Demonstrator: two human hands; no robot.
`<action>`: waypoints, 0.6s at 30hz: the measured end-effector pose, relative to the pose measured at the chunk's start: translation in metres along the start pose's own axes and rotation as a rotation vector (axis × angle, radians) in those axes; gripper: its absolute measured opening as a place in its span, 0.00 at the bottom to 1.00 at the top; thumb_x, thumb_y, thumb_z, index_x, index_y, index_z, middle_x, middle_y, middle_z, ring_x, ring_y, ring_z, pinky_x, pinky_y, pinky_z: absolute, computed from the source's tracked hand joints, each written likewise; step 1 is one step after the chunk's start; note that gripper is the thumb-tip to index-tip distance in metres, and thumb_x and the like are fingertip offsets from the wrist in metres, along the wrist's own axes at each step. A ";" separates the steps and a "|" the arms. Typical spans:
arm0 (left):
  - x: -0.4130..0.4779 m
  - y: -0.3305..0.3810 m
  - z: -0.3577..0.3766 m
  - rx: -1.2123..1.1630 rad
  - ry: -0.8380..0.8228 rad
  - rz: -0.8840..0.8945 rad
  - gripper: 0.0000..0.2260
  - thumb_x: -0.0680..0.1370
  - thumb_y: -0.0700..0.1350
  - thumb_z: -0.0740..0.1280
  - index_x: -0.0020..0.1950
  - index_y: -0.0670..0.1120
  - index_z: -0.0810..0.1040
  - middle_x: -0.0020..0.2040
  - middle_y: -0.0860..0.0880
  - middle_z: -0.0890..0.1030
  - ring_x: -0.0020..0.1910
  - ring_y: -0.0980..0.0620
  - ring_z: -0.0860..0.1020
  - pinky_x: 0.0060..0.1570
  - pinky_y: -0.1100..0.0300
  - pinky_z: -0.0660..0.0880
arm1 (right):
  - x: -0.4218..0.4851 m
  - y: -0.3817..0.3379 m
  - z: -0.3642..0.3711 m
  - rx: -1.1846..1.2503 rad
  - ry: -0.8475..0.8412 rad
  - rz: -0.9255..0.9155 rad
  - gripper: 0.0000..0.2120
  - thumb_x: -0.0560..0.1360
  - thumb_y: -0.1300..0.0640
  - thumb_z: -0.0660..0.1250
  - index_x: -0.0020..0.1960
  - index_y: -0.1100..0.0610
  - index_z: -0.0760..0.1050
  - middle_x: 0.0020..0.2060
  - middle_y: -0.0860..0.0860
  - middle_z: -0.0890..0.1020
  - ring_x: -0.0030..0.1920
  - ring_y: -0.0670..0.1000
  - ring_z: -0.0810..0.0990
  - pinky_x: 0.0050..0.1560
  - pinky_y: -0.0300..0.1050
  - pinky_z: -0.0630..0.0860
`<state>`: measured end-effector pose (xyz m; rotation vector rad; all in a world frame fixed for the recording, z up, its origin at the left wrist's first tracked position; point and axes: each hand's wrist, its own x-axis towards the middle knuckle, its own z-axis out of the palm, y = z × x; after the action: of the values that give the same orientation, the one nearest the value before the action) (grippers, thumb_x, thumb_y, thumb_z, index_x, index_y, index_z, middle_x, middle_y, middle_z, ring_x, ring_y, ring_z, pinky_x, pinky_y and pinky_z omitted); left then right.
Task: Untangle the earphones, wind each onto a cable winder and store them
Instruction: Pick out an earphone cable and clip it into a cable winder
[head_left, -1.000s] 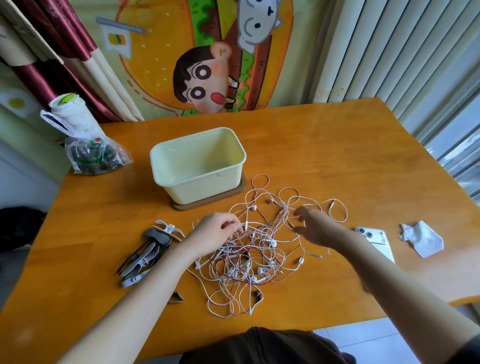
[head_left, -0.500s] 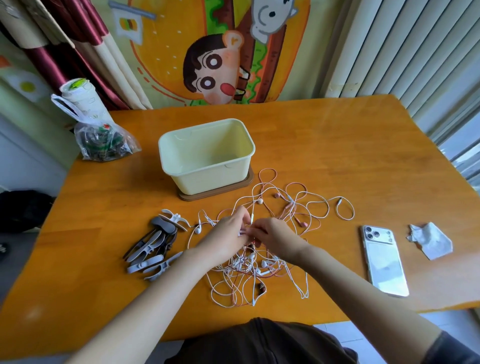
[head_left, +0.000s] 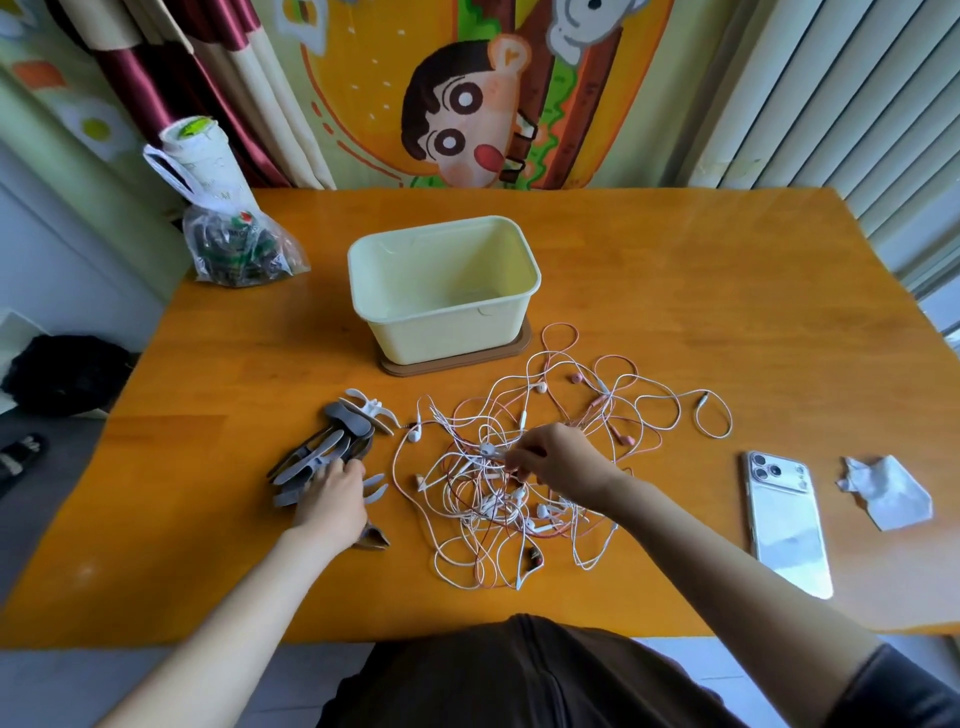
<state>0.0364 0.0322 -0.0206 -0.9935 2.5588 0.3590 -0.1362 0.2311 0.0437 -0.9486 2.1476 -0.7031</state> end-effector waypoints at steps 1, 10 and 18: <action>0.000 -0.006 0.005 0.025 -0.029 -0.019 0.17 0.81 0.43 0.60 0.70 0.45 0.66 0.69 0.45 0.68 0.69 0.46 0.66 0.65 0.54 0.67 | 0.000 -0.001 0.001 0.001 -0.006 -0.005 0.12 0.79 0.56 0.61 0.51 0.63 0.79 0.44 0.56 0.83 0.33 0.41 0.76 0.32 0.28 0.72; 0.004 -0.008 0.013 0.024 0.018 -0.053 0.15 0.80 0.47 0.63 0.67 0.46 0.70 0.66 0.47 0.73 0.66 0.48 0.69 0.62 0.54 0.70 | -0.002 -0.004 0.002 0.007 -0.014 -0.011 0.12 0.79 0.57 0.61 0.52 0.64 0.79 0.41 0.52 0.81 0.31 0.40 0.74 0.31 0.26 0.70; -0.001 0.021 -0.016 -0.535 0.282 -0.088 0.08 0.80 0.45 0.62 0.41 0.45 0.71 0.40 0.47 0.75 0.45 0.46 0.74 0.38 0.57 0.68 | -0.002 0.001 -0.002 0.011 0.056 0.022 0.12 0.80 0.58 0.60 0.53 0.64 0.78 0.41 0.52 0.80 0.32 0.39 0.75 0.32 0.26 0.72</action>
<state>0.0187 0.0421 -0.0041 -1.4222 2.7116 0.9771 -0.1370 0.2334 0.0447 -0.9085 2.1970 -0.7379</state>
